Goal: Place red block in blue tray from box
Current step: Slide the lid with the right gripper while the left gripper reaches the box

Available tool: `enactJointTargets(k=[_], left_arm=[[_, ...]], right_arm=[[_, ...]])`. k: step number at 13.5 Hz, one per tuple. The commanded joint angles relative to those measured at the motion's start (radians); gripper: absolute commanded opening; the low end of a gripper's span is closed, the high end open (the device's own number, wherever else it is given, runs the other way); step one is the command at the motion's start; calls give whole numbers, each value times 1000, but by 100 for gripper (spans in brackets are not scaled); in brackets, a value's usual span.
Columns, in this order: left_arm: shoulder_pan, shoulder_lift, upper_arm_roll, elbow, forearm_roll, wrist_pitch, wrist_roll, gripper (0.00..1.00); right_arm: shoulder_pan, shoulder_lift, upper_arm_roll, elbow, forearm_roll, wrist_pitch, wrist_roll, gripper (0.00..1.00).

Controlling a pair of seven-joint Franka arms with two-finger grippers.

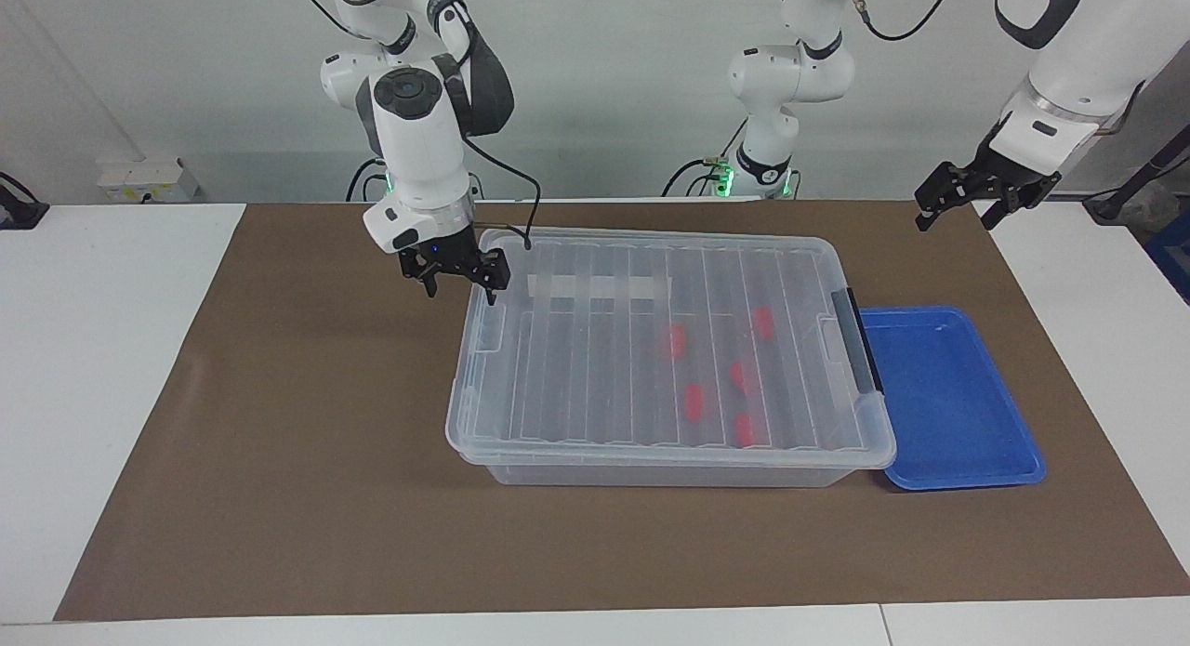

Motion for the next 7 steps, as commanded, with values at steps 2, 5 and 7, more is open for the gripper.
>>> enactJointTargets(k=[2, 5, 7], left_arm=[[1, -27, 2, -32, -1, 14, -8, 100], [1, -25, 2, -32, -1, 14, -8, 100], [1, -27, 2, -32, -1, 12, -8, 100]], right_arm=[[-65, -38, 2, -47, -4, -9, -170, 99], [-116, -38, 0, -54, -4, -22, -265, 99], [-146, -41, 0, -54, -4, -34, -327, 99]])
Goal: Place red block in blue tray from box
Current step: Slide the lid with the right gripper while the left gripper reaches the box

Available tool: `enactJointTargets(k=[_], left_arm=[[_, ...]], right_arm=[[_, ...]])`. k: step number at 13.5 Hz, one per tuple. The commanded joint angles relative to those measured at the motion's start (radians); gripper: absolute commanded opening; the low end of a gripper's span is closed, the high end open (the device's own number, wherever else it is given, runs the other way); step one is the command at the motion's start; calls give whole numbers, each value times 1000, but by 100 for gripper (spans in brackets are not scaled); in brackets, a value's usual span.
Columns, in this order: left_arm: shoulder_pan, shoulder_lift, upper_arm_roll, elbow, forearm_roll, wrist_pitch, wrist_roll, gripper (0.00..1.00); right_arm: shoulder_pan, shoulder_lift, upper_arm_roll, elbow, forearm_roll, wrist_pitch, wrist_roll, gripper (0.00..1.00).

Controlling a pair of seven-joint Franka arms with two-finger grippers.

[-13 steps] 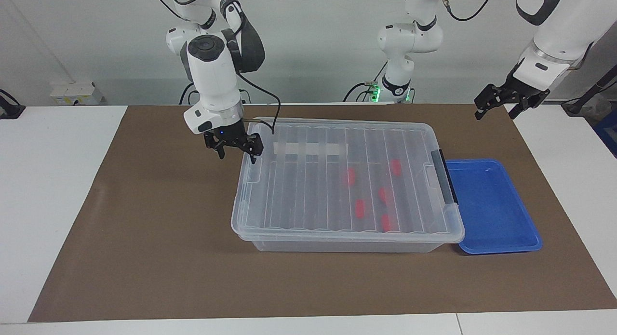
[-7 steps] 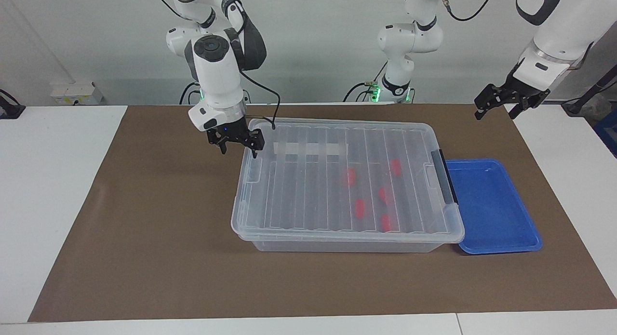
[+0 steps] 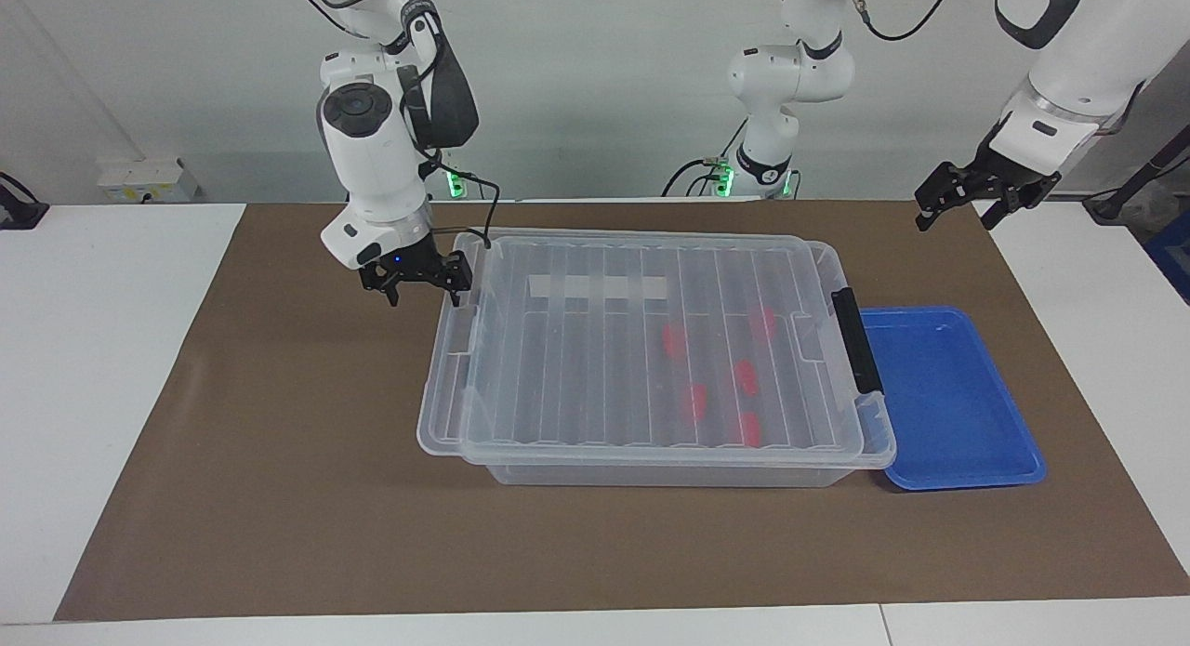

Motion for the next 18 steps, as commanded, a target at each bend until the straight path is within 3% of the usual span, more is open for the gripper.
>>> enactJointTargets(k=[1, 13, 18], left_arm=[[1, -27, 2, -32, -1, 14, -8, 100], [-2, -30, 0, -32, -1, 0, -8, 100], [-34, -45, -26, -30, -4, 15, -47, 100]], right_arm=[[-51, -32, 4, -31, -4, -12, -108, 100], [-278, -26, 4, -28, -4, 4, -547, 100], [-319, -20, 4, -28, -4, 34, -616, 100]])
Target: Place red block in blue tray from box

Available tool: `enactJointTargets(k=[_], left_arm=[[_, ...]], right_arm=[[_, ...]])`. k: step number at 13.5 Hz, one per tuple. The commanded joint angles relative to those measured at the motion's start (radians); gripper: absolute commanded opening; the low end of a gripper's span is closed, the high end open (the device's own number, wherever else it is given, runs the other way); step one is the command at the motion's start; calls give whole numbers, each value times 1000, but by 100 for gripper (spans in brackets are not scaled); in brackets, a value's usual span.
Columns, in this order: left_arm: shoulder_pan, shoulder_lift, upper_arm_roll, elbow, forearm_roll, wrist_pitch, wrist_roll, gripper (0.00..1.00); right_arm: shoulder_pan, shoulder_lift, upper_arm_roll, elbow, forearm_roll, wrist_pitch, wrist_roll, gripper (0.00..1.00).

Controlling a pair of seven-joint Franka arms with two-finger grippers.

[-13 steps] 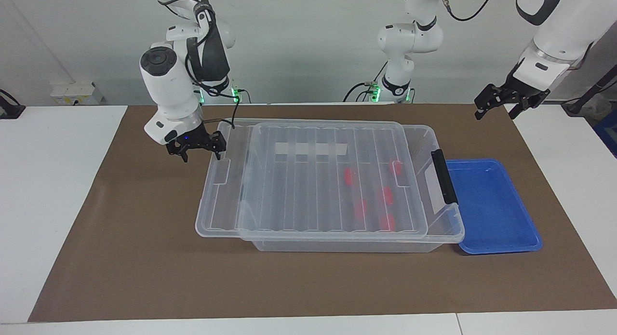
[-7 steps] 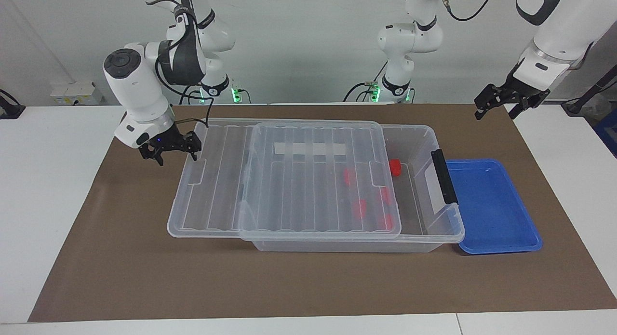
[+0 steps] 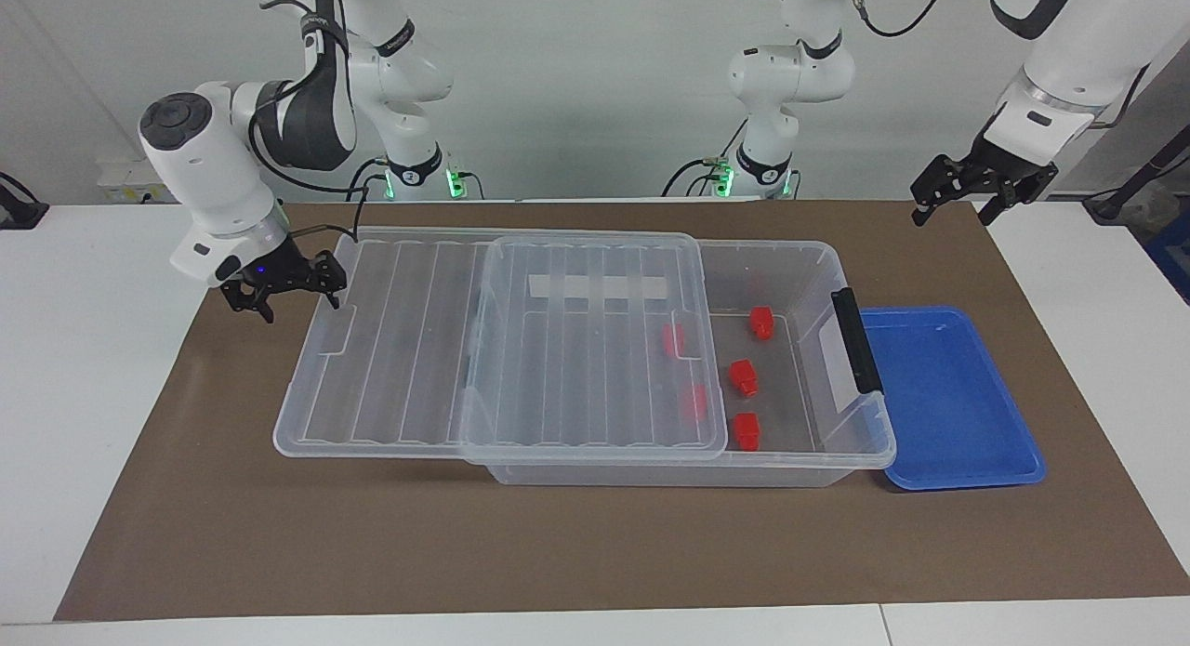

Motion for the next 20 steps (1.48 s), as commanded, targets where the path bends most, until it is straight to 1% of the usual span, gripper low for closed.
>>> enactJointTargets(k=[1, 4, 6, 9, 12, 14, 16, 18, 20], left_arm=[[-45, -27, -9, -32, -2, 21, -111, 100], [-140, -26, -10, -45, -4, 105, -349, 100], [-211, -30, -10, -91, -7, 181, -455, 100], [-261, -20, -9, -168, -4, 270, -465, 100], [-304, 2, -9, -315, -1, 450, -474, 100], [-321, 31, -9, -380, 1, 553, -485, 100], [-327, 57, -9, -424, 1, 628, -482, 100], [-329, 80, -9, -478, 1, 747, -480, 100], [-346, 141, -9, -470, 16, 777, -482, 100]], right_arm=[[-19, -14, 6, -24, -5, 23, -29, 100], [-31, -13, 6, -24, -5, 25, -29, 100], [-33, -13, 6, -24, -7, 25, -29, 100], [-40, -11, 6, -21, -8, 25, -29, 100], [-51, -10, 6, -17, -8, 25, -46, 100], [-51, -10, 6, -13, -8, 23, -48, 100], [-50, -4, 6, 2, -8, 10, -37, 100], [-39, -8, 7, 21, -8, -6, -11, 100], [-33, -22, 12, 42, -7, -53, 93, 100]])
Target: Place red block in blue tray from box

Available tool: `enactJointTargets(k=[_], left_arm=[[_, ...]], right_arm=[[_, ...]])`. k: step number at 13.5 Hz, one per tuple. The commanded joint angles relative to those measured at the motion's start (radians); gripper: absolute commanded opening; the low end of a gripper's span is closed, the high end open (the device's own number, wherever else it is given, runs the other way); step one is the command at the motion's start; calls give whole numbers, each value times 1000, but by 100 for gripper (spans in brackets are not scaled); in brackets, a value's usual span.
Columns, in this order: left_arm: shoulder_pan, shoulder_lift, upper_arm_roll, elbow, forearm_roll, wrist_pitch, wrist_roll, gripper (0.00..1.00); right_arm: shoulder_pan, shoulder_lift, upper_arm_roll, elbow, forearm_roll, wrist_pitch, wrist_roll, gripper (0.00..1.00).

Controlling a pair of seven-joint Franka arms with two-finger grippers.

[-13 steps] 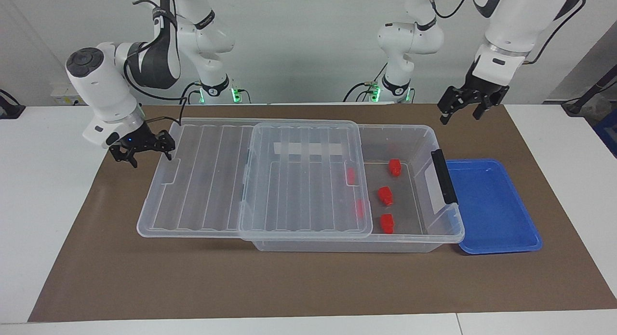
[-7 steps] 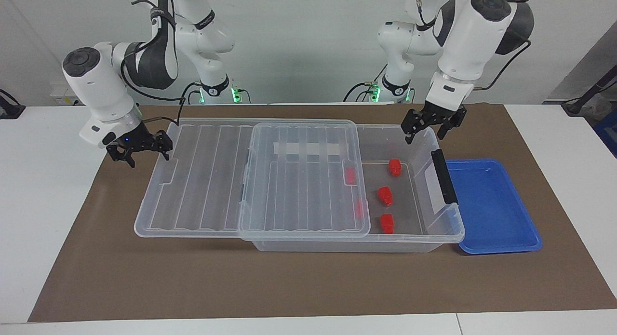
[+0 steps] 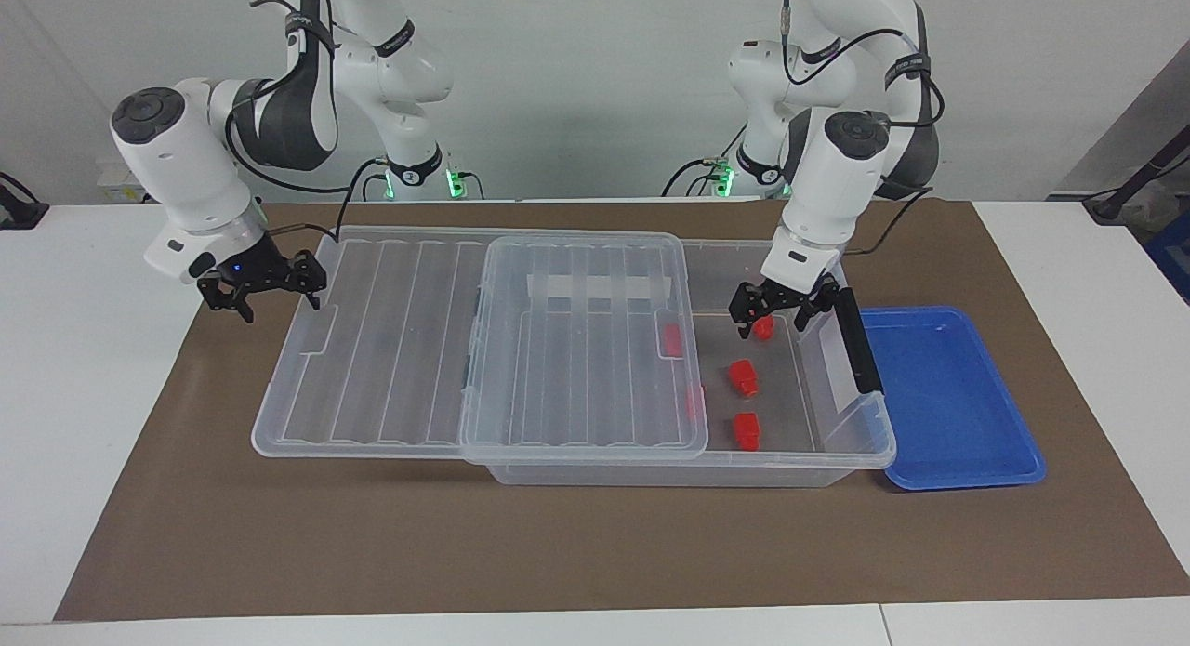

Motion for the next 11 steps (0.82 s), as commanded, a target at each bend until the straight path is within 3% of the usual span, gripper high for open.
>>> enactJointTargets(k=[1, 5, 11], left_arm=[[-43, 73, 16, -12, 28, 84, -11, 100], [-42, 138, 18, -23, 34, 135, 5, 98], [-42, 164, 16, -56, 34, 190, 19, 95]], right_arm=[[13, -23, 26, 47, -7, -81, 131, 100], [95, -16, 30, 184, -10, -223, 388, 100], [177, 57, 30, 474, -10, -423, 571, 100]])
